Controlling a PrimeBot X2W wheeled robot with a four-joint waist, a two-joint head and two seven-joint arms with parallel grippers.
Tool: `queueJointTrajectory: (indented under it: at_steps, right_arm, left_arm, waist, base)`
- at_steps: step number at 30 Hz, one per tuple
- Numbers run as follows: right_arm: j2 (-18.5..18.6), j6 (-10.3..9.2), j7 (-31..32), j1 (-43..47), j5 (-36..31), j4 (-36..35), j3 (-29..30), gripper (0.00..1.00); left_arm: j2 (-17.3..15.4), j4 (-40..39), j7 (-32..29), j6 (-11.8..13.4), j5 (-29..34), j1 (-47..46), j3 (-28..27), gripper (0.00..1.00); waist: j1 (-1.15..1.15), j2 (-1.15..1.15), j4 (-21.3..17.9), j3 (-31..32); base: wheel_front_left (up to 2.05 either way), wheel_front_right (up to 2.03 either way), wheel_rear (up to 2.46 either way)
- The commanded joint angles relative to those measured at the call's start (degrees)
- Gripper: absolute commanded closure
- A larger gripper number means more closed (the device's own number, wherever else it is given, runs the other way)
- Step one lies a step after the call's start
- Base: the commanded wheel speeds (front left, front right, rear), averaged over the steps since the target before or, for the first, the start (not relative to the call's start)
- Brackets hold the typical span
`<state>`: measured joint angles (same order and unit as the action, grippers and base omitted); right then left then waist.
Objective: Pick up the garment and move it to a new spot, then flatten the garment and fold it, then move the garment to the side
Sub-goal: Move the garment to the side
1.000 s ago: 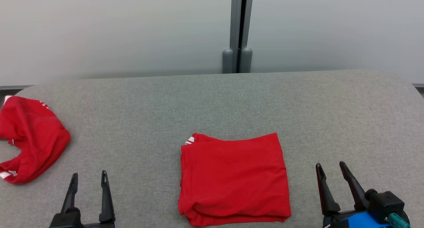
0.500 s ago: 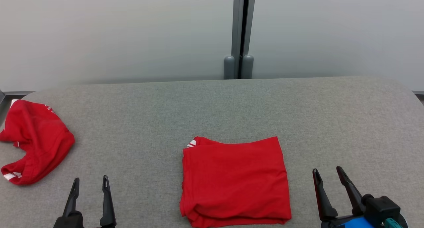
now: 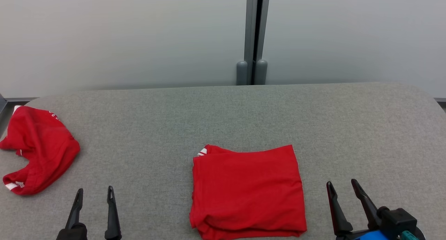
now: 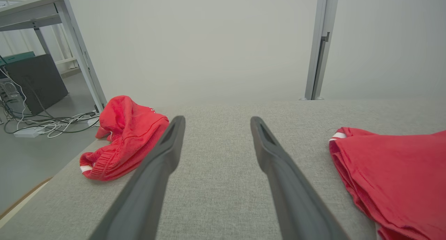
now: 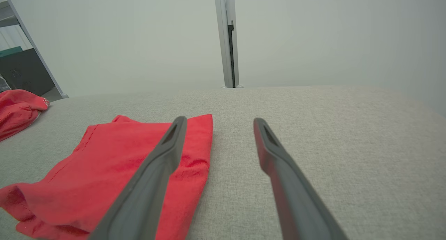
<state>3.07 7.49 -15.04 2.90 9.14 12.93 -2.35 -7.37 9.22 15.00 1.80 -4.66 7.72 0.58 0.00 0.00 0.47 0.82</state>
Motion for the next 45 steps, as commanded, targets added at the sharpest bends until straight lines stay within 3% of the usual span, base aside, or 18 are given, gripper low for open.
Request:
queueJointTrajectory:
  at_steps: [1,10,19,27,36,37,38,39,45]
  right_arm:
    - [-0.13,0.01,-0.19,0.05,-0.25,0.18,-0.12,0.0]
    - [1.11,0.01,0.68,-6.9,-0.79,3.06,-3.26,0.0]
    - [2.14,0.01,11.43,-20.1,-0.08,15.17,-6.54,0.0]
    - [1.59,0.01,16.75,-23.61,0.23,25.05,-7.25,0.0]
    - [0.87,0.01,17.98,-23.68,3.04,30.3,-9.89,0.0]
    - [0.74,0.02,17.92,-23.49,4.23,30.47,-10.59,0.2]
    - [0.58,0.02,17.74,-23.49,5.67,30.44,-11.2,0.66]
    - [0.66,0.02,17.45,-23.73,6.35,30.33,-11.75,1.0]
    - [3.93,0.0,15.14,-27.6,8.21,29.21,-13.26,1.0]
  left_arm:
    - [0.1,-0.34,0.25,0.16,0.36,-0.46,-0.16,0.0]
    - [0.86,-0.87,0.26,-0.32,-0.51,-1.04,-1.14,0.0]
    - [1.42,-0.25,0.25,-1.26,-0.2,-3.17,-1.04,0.0]
    - [2.04,-0.63,0.26,-1.41,0.22,-5.21,-1.27,0.0]
    - [2.93,-0.65,0.25,-1.36,0.4,-6.35,-1.6,0.0]
    - [3.01,-0.67,0.25,-1.35,0.45,-6.6,-1.57,0.0]
    - [3.07,-0.68,0.25,-1.36,0.46,-6.88,-1.53,0.0]
    - [3.11,-0.74,0.25,-1.38,0.44,-7.17,-1.5,0.0]
    - [3.54,-0.44,0.25,-1.81,0.47,-9.02,-0.81,0.0]
  waist:
    - [0.0,0.0,0.01,0.05]
    - [0.0,0.0,-0.03,-0.37]
    - [0.0,0.0,1.66,-2.18]
    - [0.0,0.0,2.51,-5.37]
    - [0.0,0.0,1.81,-7.58]
    - [0.0,0.0,1.77,-7.74]
    - [0.0,0.0,1.74,-7.89]
    - [0.0,0.0,1.71,-8.16]
    - [0.0,0.0,2.04,-9.95]
  base:
    - [0.0,0.0,0.0]
    - [0.0,0.0,0.0]
    - [0.0,0.0,0.0]
    - [0.0,0.0,0.0]
    - [0.0,0.0,0.0]
    - [0.0,0.0,0.0]
    - [0.0,0.0,0.0]
    - [0.0,0.0,0.0]
    - [0.0,0.0,0.0]
